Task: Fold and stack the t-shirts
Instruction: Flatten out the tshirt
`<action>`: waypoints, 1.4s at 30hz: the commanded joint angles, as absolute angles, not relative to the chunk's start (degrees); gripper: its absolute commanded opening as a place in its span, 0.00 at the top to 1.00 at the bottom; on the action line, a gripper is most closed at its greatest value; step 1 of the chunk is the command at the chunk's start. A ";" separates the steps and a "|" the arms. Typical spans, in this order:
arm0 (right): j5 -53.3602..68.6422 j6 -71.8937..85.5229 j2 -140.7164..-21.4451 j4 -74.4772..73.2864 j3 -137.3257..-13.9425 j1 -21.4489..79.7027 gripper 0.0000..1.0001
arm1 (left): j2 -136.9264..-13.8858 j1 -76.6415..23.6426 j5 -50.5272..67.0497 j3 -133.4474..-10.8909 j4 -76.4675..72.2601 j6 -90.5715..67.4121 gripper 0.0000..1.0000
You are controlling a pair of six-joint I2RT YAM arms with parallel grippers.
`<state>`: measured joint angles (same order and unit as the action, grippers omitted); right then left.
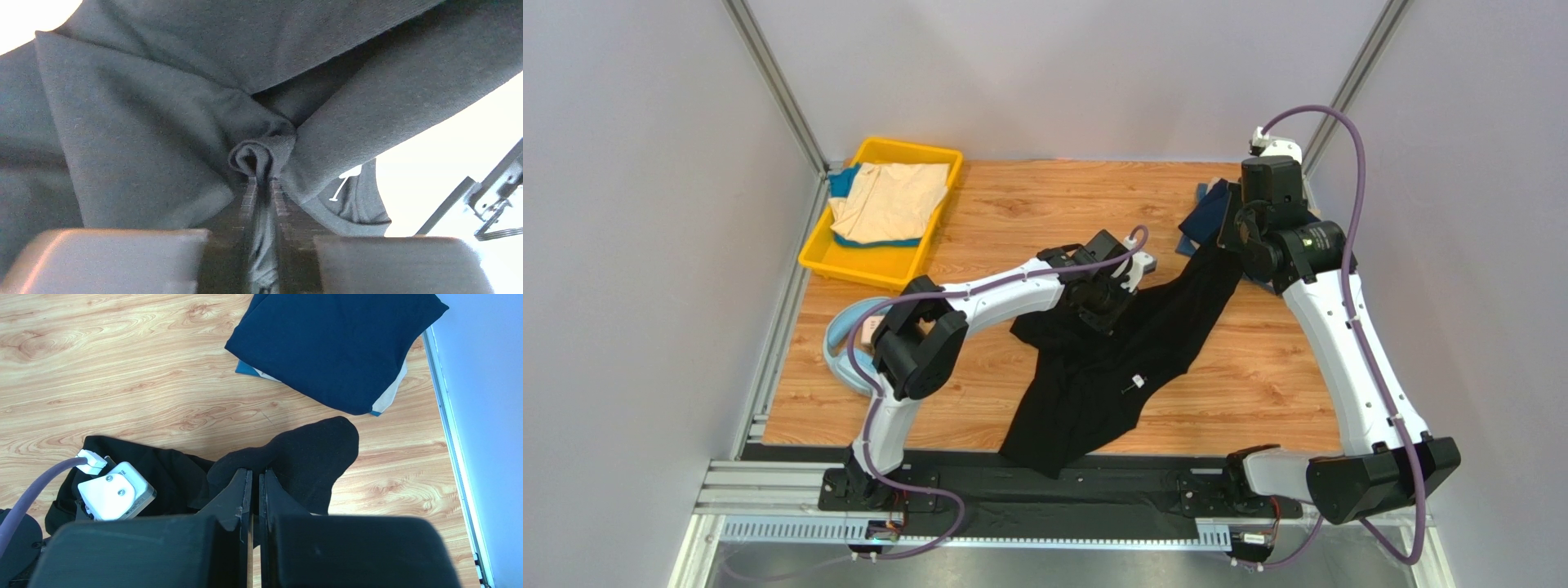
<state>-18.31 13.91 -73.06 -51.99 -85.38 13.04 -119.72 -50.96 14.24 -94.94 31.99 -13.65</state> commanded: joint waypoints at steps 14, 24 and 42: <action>-18.37 14.68 -71.98 -49.13 -84.38 12.66 1.00 | -105.57 -48.87 6.51 -85.09 24.35 -15.82 1.00; -18.02 14.50 -71.19 -49.13 -83.76 12.57 1.00 | -90.71 -42.99 -4.55 -77.87 26.80 -16.79 1.00; -22.06 14.94 -68.56 -49.22 -83.50 11.16 1.00 | -68.12 -29.89 -25.13 -76.81 41.92 -17.67 1.00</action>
<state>-19.59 14.15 -71.13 -51.59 -83.24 11.94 -72.36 -31.70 -20.53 -76.03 39.70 -17.54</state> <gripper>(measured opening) 0.014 0.007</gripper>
